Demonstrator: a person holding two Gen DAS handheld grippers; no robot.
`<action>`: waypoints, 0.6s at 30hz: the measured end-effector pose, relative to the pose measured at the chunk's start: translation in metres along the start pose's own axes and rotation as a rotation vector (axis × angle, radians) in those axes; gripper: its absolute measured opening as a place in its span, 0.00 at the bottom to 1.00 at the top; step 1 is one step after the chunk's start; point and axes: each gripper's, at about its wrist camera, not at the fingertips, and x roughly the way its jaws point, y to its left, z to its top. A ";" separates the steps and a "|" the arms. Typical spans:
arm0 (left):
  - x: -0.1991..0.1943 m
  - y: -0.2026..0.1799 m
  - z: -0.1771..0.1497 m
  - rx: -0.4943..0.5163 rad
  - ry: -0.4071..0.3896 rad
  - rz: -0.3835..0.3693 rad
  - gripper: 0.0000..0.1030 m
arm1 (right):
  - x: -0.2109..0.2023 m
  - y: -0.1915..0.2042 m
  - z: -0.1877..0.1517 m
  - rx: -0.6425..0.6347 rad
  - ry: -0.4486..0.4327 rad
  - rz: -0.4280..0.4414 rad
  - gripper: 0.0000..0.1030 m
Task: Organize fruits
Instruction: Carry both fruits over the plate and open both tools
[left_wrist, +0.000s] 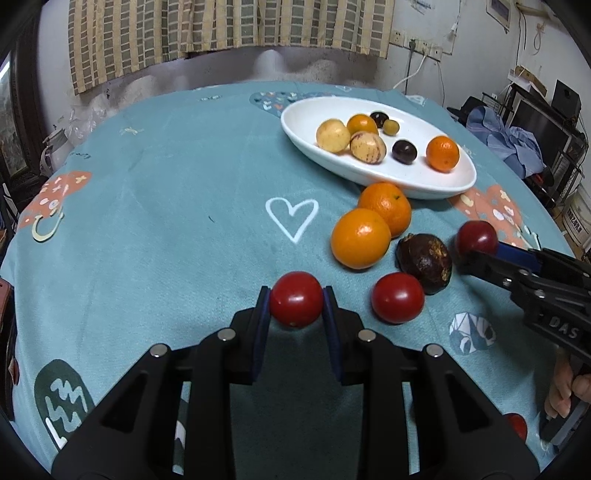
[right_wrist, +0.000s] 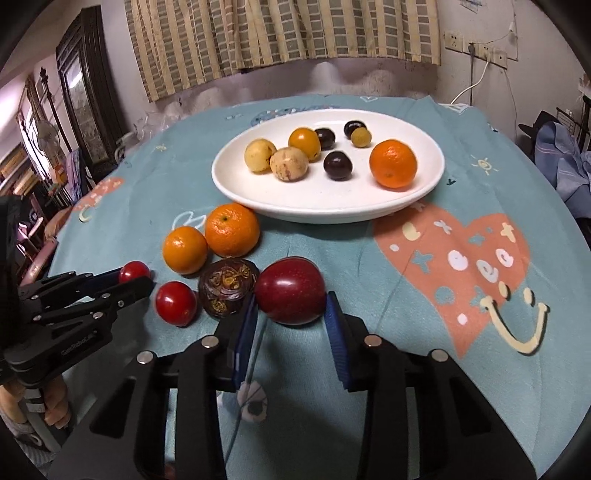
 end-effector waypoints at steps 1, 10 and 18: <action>-0.004 0.000 0.000 -0.002 -0.010 0.000 0.27 | -0.006 0.000 -0.001 0.003 -0.010 0.003 0.36; -0.036 -0.021 0.028 0.036 -0.084 -0.021 0.27 | -0.064 -0.007 0.026 0.037 -0.157 0.036 0.36; -0.012 -0.061 0.089 0.060 -0.114 -0.063 0.28 | -0.044 -0.041 0.088 0.108 -0.188 -0.015 0.36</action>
